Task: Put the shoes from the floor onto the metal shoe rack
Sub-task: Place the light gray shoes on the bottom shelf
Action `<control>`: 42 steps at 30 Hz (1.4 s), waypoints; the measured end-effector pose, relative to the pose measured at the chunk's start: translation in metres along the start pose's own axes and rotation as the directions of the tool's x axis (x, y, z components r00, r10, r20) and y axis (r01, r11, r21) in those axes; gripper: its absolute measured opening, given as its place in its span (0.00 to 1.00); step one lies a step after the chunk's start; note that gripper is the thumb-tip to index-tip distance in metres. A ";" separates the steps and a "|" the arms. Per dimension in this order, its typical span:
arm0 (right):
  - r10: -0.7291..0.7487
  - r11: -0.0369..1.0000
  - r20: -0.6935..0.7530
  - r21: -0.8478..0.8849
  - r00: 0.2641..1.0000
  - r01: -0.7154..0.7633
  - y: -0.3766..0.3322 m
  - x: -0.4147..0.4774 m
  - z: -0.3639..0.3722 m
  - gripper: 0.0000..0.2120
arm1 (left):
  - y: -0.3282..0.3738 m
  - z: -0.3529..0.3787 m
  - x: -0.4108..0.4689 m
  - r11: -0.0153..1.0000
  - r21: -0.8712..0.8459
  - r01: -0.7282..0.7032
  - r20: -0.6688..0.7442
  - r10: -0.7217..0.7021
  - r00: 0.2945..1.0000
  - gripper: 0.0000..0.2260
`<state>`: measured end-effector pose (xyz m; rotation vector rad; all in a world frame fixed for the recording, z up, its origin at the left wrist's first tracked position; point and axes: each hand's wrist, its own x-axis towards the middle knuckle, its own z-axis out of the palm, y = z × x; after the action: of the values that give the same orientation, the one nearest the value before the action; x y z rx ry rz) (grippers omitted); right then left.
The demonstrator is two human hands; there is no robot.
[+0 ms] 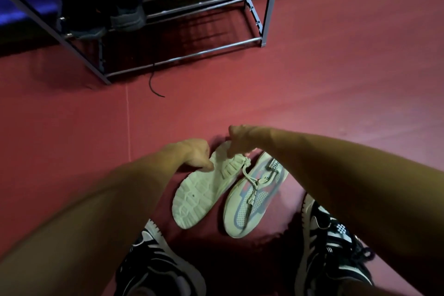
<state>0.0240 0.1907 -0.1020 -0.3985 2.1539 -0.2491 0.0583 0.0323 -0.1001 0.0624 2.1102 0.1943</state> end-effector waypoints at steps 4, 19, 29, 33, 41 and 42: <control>-0.011 1.000 -0.063 0.029 0.998 0.012 -0.001 -0.003 0.012 0.28 | 0.002 0.018 0.002 1.000 -0.020 -0.013 -0.064 0.011 0.998 0.10; 0.006 1.000 -0.046 -0.030 0.999 -0.007 0.002 0.007 0.002 0.18 | -0.015 0.019 0.014 0.965 -0.255 0.057 -0.016 -0.064 0.998 0.15; -0.035 0.993 -0.075 -0.117 0.997 0.026 -0.018 0.008 -0.062 0.20 | -0.027 -0.021 0.007 0.879 -0.476 -0.011 -0.111 -0.048 0.993 0.04; -0.032 0.989 -0.154 -0.149 0.988 0.009 -0.022 0.003 -0.110 0.17 | -0.015 -0.061 0.000 0.817 -0.568 -0.099 -0.199 -0.020 0.980 0.05; -0.001 0.996 -0.313 -0.083 0.950 -0.027 -0.034 -0.014 -0.184 0.19 | -0.014 -0.120 -0.017 0.815 -0.539 -0.211 -0.378 -0.011 0.926 0.36; 0.004 0.998 -0.347 -0.065 0.938 -0.029 -0.038 -0.017 -0.193 0.19 | -0.012 -0.124 -0.020 0.811 -0.539 -0.228 -0.413 -0.018 0.911 0.37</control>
<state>-0.1181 0.1678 0.0337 -0.3986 2.5176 -0.2510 -0.0370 0.0038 -0.0224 -0.2446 2.3613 0.9907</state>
